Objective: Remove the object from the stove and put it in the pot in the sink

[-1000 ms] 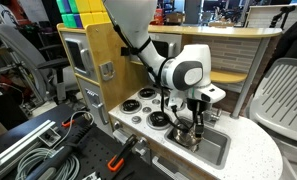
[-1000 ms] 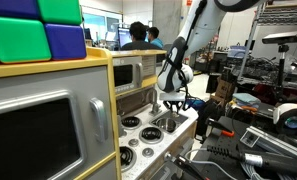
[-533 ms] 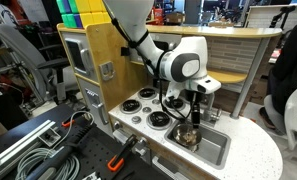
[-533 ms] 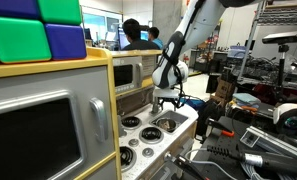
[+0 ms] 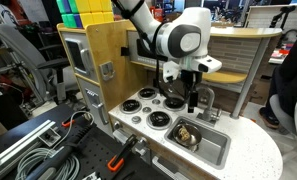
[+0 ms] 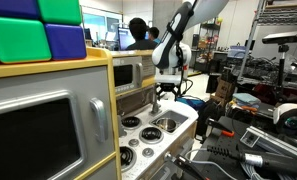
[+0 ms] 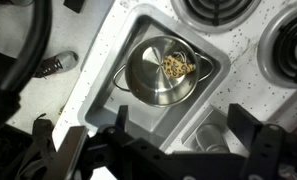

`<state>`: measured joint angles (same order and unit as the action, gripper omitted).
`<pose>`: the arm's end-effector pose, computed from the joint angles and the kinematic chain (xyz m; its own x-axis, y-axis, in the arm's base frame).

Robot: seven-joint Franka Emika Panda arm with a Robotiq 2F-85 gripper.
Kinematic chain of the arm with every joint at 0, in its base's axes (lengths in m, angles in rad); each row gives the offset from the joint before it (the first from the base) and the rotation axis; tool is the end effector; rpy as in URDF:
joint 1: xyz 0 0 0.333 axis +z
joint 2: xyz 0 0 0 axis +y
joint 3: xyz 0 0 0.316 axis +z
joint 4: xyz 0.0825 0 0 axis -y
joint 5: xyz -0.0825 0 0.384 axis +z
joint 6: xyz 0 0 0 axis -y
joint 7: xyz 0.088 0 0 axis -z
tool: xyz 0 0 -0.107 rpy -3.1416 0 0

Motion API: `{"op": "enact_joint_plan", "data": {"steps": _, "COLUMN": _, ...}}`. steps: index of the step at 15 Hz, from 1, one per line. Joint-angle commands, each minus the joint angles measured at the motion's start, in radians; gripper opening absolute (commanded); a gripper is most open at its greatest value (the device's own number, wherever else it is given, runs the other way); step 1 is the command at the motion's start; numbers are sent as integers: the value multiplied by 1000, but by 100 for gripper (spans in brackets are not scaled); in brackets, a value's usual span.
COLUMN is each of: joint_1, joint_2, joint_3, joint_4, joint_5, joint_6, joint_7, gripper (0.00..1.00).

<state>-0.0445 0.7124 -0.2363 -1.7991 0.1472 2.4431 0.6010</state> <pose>0.6226 -0.1704 0.1549 0.5859 -0.8104 0.0021 -0.8081 -0.5840 0.0766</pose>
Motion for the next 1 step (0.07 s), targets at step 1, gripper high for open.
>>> {"op": "enact_joint_plan", "data": {"steps": 1, "joint_1": -8, "joint_2": -35, "joint_3": 3, "joint_4": -13, "joint_5": -4, "joint_6": -22, "joint_7": -8, "gripper": 100}}
